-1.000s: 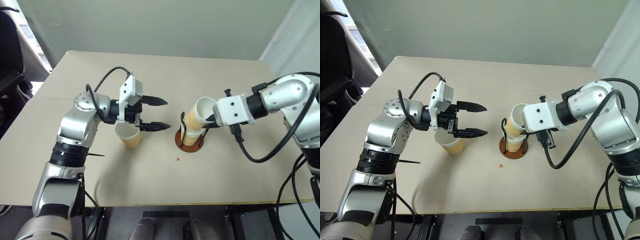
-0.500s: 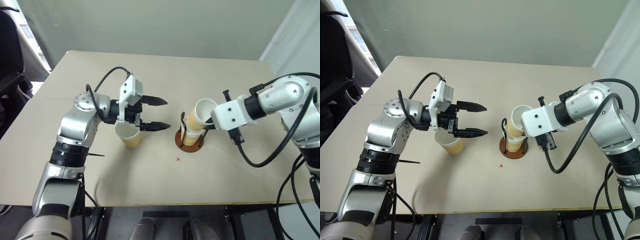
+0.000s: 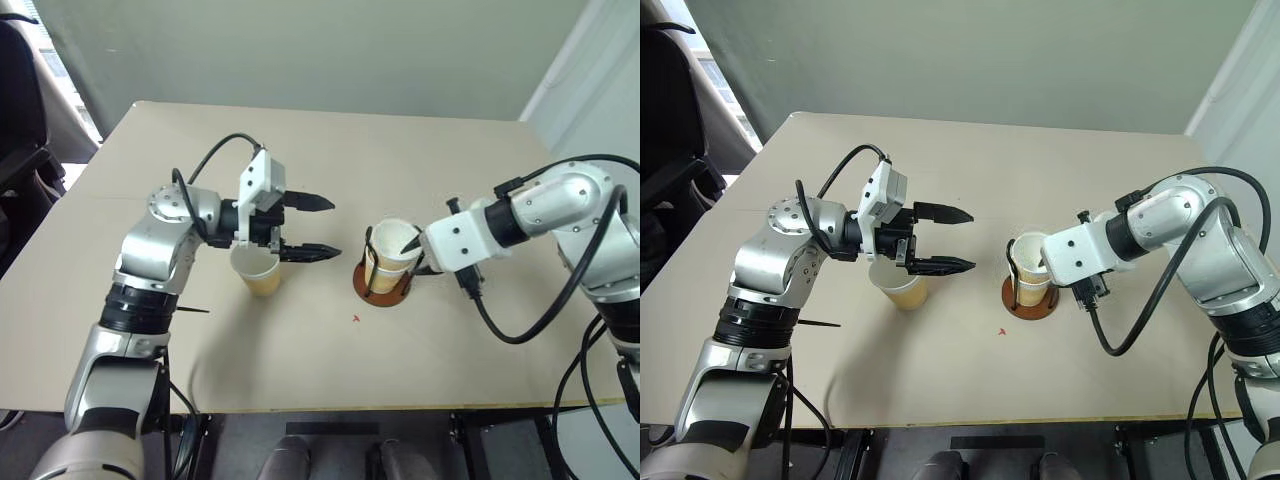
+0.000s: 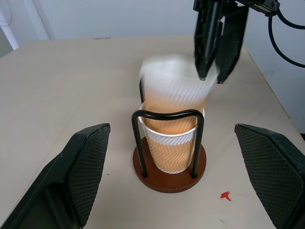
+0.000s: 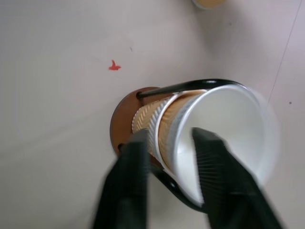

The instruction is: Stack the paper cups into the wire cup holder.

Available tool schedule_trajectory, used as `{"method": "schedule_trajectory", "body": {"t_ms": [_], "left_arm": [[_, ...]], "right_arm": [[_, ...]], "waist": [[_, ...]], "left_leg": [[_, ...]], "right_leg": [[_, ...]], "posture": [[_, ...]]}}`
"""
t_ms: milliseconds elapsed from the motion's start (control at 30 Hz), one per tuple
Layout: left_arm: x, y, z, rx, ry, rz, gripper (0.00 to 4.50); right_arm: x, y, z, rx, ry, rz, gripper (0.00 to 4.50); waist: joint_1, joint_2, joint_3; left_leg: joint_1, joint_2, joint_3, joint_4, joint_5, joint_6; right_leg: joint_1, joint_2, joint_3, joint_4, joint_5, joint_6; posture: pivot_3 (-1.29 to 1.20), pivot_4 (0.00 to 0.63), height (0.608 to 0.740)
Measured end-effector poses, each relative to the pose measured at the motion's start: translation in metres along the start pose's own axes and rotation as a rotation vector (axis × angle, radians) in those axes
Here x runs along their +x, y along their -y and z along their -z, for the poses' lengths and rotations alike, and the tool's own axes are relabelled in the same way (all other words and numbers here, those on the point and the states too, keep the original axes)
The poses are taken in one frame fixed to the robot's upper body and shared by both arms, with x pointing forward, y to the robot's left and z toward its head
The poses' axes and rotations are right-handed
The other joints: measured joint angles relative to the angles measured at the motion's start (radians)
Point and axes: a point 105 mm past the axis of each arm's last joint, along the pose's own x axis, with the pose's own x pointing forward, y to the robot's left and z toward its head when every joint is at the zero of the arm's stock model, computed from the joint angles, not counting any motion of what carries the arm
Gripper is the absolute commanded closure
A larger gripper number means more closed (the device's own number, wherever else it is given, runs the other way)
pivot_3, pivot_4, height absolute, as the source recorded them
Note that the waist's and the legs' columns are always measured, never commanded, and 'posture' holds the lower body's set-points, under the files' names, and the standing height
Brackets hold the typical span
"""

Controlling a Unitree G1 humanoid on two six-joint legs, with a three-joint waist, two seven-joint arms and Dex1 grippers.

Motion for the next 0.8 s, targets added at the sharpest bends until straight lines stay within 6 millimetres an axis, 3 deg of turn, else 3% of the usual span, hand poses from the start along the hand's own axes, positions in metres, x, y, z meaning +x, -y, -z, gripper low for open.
{"method": "schedule_trajectory", "body": {"t_ms": [200,467,667,800], "left_arm": [[0.000,0.000,0.000,-0.001,0.000,0.000,0.00],[-0.003,-0.005,0.000,-0.004,-0.005,-0.041,0.00],[-0.018,-0.009,-0.001,0.012,-0.046,-0.096,0.00],[-0.033,-0.011,-0.001,0.029,-0.087,-0.132,0.00]], "right_arm": [[0.003,0.009,-0.012,0.090,0.103,0.035,2.14],[-0.016,0.028,-0.041,0.310,0.354,0.150,2.14],[-0.030,0.046,-0.048,0.441,0.494,0.302,2.14],[-0.036,0.044,-0.047,0.500,0.547,0.328,2.14]], "waist": [[0.000,0.000,0.000],[0.000,0.000,0.000],[-0.002,0.000,0.000],[-0.002,0.000,0.000]], "left_leg": [[0.000,0.000,0.000,0.000,0.000,0.000],[0.000,0.000,-0.001,0.000,0.000,-0.001],[0.000,0.000,-0.002,-0.001,0.001,-0.002],[0.000,0.000,-0.003,-0.001,0.001,-0.002]], "right_leg": [[0.000,0.000,0.000,0.000,0.000,0.000],[0.000,0.000,-0.001,-0.001,0.000,0.000],[-0.001,0.001,-0.001,-0.001,0.000,0.000],[0.000,0.001,-0.002,-0.002,0.000,-0.001]], "posture": [[0.00,0.150,0.740],[0.00,0.150,0.740],[0.00,0.150,0.740],[0.00,0.150,0.740]]}}
